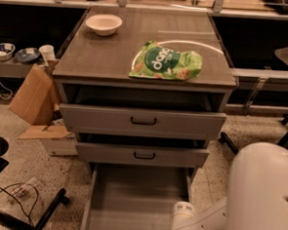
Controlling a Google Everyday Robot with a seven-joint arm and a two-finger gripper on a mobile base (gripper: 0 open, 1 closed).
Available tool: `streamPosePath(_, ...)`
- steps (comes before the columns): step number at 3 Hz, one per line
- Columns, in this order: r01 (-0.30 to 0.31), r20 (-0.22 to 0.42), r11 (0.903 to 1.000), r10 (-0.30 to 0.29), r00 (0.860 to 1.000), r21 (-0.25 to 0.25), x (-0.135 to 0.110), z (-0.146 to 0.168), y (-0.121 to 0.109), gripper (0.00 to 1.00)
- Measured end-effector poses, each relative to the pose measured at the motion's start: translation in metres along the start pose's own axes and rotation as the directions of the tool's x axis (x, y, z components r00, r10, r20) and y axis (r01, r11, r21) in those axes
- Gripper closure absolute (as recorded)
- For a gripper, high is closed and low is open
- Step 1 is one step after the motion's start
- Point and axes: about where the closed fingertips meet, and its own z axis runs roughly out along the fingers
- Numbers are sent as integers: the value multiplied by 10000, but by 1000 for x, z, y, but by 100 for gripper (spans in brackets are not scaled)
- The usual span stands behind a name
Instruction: Open bottom drawer
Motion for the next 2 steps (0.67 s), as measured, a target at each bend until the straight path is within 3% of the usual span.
streamPosePath(1,-927,-337,9957,929,9951,89,37,-53,28,0)
streamPosePath(2,-2144,-370,9764,2153,9759,273,74,-103,63,0)
